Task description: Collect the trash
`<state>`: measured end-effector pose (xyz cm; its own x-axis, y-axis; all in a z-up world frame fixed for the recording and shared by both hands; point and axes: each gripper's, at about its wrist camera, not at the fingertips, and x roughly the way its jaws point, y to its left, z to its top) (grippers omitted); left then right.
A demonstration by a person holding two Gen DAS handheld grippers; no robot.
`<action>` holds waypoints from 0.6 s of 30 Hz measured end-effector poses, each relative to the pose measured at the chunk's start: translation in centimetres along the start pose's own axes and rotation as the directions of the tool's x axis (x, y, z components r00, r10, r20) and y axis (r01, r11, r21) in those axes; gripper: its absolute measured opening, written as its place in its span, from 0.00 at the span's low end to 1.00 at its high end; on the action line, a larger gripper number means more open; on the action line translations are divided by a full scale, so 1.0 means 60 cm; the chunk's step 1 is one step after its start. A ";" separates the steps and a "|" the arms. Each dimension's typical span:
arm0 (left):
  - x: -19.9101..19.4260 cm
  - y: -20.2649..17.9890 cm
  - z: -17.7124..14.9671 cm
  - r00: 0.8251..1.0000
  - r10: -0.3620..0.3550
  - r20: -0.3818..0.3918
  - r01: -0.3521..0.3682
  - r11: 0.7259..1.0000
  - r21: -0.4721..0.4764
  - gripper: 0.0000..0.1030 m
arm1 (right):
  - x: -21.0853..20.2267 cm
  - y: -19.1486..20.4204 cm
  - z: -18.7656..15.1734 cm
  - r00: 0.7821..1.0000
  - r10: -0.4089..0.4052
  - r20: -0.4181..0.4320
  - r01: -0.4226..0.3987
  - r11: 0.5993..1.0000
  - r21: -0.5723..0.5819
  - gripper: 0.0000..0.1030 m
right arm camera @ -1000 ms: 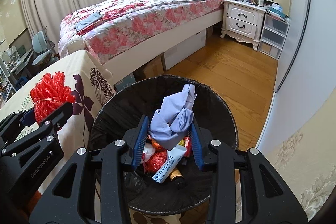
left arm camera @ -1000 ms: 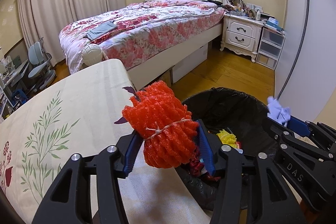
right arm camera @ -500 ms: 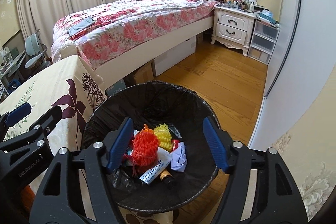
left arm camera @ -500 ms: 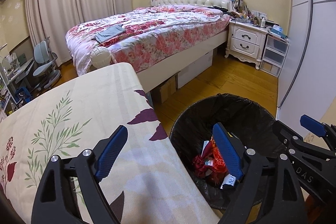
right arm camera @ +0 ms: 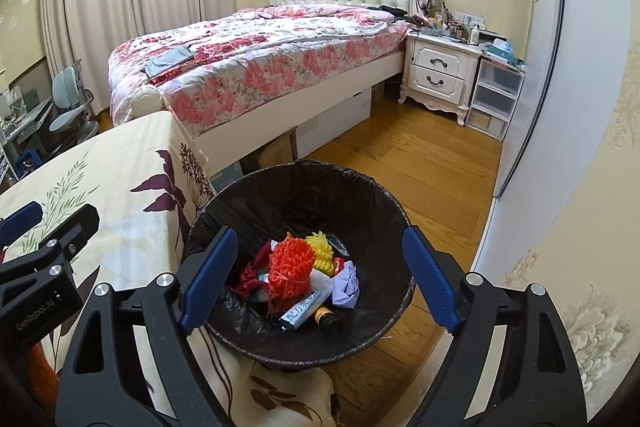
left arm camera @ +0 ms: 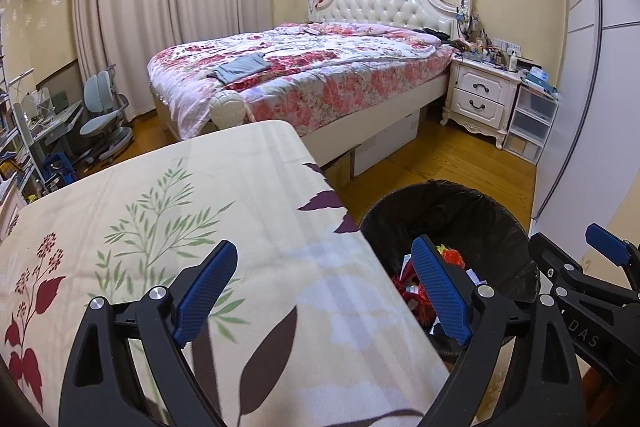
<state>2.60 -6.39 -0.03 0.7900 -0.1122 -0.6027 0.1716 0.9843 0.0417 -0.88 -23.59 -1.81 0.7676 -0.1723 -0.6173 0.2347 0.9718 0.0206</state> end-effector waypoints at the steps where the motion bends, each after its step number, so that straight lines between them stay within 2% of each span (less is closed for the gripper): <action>1: -0.005 0.004 -0.002 1.000 0.003 0.002 -0.003 1.000 -0.002 0.86 | -0.005 0.002 -0.002 1.000 0.001 0.001 -0.001 1.000 -0.001 0.81; 18: -0.059 0.045 -0.029 0.998 0.043 0.040 -0.042 0.999 -0.034 0.87 | -0.069 0.027 -0.020 0.999 0.010 0.042 -0.008 0.999 -0.044 0.82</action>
<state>-0.74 -3.09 0.83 0.8198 -0.0751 -0.5676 0.1184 0.9922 0.0398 -4.39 -21.11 -0.17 0.7945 -0.1689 -0.5833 0.2018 0.9794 -0.0087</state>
